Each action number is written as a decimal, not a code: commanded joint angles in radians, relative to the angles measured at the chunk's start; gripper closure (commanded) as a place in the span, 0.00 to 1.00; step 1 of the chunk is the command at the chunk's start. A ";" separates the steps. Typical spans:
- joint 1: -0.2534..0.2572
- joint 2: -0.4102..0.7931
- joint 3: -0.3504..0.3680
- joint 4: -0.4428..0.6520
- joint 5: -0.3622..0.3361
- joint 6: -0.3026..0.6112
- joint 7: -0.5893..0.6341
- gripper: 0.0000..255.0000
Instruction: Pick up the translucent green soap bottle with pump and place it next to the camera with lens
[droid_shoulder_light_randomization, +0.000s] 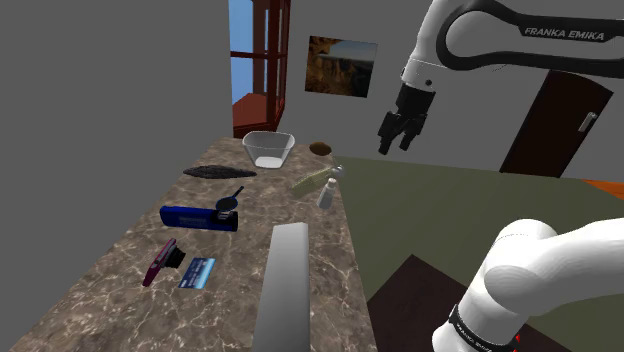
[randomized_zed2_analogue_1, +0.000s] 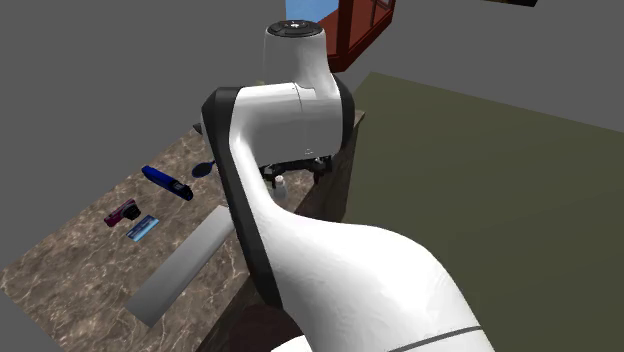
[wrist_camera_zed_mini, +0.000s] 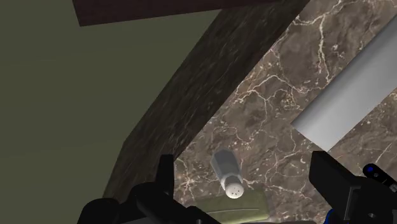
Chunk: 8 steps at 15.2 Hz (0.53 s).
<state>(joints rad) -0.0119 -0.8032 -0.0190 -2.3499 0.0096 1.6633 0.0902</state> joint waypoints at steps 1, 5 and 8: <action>0.000 0.000 0.000 0.000 0.000 0.000 0.000 0.00; -0.060 0.100 0.077 -0.019 0.036 0.143 0.226 0.00; -0.108 0.190 0.130 -0.013 0.050 0.244 0.395 0.00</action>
<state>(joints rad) -0.1022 -0.6354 0.0949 -2.3605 0.0557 1.8747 0.4234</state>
